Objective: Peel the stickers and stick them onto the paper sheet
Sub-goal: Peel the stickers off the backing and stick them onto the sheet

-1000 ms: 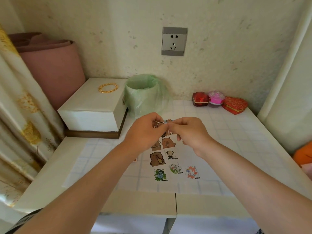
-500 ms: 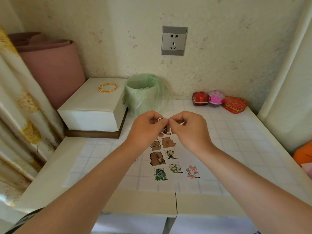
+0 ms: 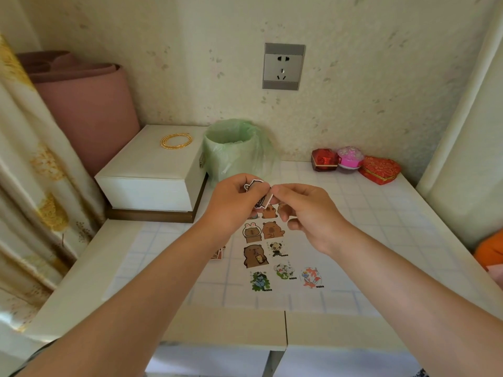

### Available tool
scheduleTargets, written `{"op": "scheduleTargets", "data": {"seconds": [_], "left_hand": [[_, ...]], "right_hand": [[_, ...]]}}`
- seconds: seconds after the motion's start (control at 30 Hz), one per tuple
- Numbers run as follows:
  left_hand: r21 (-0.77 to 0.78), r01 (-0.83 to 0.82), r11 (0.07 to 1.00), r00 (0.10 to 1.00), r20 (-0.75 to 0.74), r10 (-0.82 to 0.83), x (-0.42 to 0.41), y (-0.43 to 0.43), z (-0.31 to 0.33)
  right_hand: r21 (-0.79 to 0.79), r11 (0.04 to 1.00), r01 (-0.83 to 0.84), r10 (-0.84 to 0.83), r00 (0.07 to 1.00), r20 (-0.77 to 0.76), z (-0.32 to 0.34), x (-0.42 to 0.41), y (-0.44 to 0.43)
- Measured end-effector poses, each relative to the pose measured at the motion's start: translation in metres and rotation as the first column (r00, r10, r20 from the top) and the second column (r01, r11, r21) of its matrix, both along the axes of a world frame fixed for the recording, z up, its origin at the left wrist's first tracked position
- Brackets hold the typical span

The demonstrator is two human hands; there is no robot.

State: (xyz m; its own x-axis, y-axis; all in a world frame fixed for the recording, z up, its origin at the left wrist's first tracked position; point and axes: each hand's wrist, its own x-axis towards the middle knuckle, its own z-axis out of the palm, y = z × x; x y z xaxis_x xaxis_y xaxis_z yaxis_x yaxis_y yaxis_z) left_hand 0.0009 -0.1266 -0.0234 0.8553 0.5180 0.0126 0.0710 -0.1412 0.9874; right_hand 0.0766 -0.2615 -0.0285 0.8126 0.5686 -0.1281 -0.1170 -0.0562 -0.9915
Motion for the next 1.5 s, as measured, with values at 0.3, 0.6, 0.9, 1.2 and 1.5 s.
{"op": "scheduleTargets", "data": {"seconds": [0.3,0.6,0.9,1.2,1.5], "left_hand": [[0.082,-0.024,0.996,1.000,-0.005,0.025,0.0011,-0.0011,-0.0050],[0.090,-0.011,0.996,1.000,-0.003,0.011,0.0008,-0.0009,-0.0019],[0.124,-0.019,0.992,1.000,0.016,0.017,0.0003,-0.0050,-0.0035],[0.233,-0.016,0.972,1.000,0.017,0.012,0.0018,-0.0040,-0.0061],[0.041,0.024,0.999,1.000,0.008,-0.024,0.0023,0.0014,-0.0049]], "right_hand": [[-0.134,0.988,0.076,-0.042,0.971,0.236,-0.0012,-0.0053,0.0022],[-0.159,0.987,0.029,0.001,0.983,0.186,0.0004,0.0021,-0.0015],[-0.181,0.979,0.089,0.013,0.867,0.498,-0.0027,-0.0056,0.0002],[-0.215,0.972,0.097,0.042,0.827,0.561,-0.0044,-0.0019,-0.0005],[-0.094,0.996,-0.004,0.024,0.975,0.221,0.0035,-0.0015,-0.0034]]}}
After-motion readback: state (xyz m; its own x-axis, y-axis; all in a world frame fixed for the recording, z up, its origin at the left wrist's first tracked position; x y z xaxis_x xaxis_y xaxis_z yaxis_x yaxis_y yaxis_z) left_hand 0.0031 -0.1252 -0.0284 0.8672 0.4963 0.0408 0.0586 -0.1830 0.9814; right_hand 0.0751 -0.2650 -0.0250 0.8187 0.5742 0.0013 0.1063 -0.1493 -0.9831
